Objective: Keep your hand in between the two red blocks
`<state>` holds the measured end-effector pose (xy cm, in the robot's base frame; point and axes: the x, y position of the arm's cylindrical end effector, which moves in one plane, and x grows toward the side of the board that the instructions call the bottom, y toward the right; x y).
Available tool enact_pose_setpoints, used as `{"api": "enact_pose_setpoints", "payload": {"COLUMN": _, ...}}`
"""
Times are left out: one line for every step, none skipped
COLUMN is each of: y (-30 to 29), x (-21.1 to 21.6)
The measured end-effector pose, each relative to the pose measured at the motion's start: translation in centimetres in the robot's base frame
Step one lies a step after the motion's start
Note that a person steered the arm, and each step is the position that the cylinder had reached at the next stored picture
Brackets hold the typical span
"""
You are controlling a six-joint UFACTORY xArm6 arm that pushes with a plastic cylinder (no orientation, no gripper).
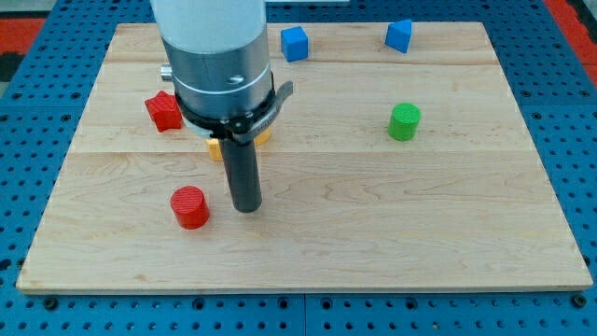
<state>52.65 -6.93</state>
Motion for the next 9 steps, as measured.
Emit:
{"api": "enact_pose_setpoints", "payload": {"y": -5.4, "x": 0.9}}
{"api": "enact_pose_setpoints", "payload": {"y": -7.8, "x": -0.5}}
{"api": "enact_pose_setpoints", "payload": {"y": -4.5, "x": -3.1}}
{"api": "enact_pose_setpoints", "payload": {"y": -8.7, "x": -5.0}}
{"api": "enact_pose_setpoints", "payload": {"y": -10.1, "x": -6.3}}
{"api": "enact_pose_setpoints", "payload": {"y": -10.1, "x": -6.5}}
{"api": "enact_pose_setpoints", "payload": {"y": -12.1, "x": -6.1}}
{"api": "enact_pose_setpoints", "payload": {"y": -16.9, "x": -5.0}}
{"api": "enact_pose_setpoints", "payload": {"y": -15.9, "x": -5.7}}
